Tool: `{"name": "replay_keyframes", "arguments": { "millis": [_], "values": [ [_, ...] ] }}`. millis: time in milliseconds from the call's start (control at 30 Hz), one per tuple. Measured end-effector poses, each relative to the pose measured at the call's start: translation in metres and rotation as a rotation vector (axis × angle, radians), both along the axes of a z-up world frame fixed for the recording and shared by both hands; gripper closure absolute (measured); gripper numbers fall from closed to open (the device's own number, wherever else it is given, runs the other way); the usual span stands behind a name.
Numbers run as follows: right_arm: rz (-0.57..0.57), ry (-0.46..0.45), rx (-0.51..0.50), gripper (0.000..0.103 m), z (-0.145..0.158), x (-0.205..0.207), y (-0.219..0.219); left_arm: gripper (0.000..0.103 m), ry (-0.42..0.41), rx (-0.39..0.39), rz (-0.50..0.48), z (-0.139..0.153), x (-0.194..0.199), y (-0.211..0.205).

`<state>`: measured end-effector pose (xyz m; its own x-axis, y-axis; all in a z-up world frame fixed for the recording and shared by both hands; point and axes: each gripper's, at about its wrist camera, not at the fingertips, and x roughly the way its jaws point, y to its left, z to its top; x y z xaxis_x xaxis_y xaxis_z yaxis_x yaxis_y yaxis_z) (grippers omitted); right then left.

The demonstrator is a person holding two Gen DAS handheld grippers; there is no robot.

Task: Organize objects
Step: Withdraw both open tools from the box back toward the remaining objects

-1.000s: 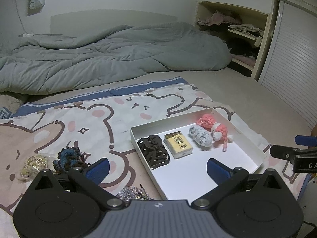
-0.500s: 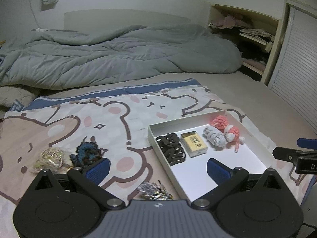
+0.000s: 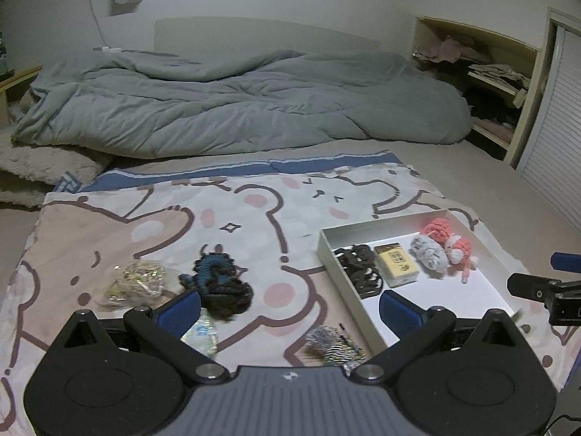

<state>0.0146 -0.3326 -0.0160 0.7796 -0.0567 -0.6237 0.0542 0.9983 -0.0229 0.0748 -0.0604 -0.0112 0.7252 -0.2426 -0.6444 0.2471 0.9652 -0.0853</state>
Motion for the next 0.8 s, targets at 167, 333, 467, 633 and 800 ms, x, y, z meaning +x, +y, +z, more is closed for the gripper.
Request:
{"name": "replay_keyframes", "arguments": {
  "millis": [167, 333, 467, 633, 800],
  "values": [
    [0.035, 0.004, -0.009, 0.000, 0.001, 0.005, 0.019, 0.000, -0.006, 0.006, 0.026, 0.002, -0.002, 0.015],
    [0.087, 0.015, 0.003, 0.000, 0.001, 0.012, 0.038, 0.000, -0.001, 0.013, 0.054, 0.001, -0.002, 0.029],
    [0.130, 0.028, 0.002, 0.000, 0.000, 0.018, 0.054, 0.000, 0.000, 0.015, 0.084, 0.001, -0.002, 0.043],
    [0.206, 0.036, 0.009, 0.000, -0.003, 0.025, 0.071, 0.000, -0.002, 0.034, 0.143, -0.002, 0.003, 0.061],
    [0.268, 0.054, 0.028, 0.000, -0.008, 0.036, 0.085, 0.000, -0.002, 0.038, 0.184, -0.006, 0.013, 0.074]
  ]
}}
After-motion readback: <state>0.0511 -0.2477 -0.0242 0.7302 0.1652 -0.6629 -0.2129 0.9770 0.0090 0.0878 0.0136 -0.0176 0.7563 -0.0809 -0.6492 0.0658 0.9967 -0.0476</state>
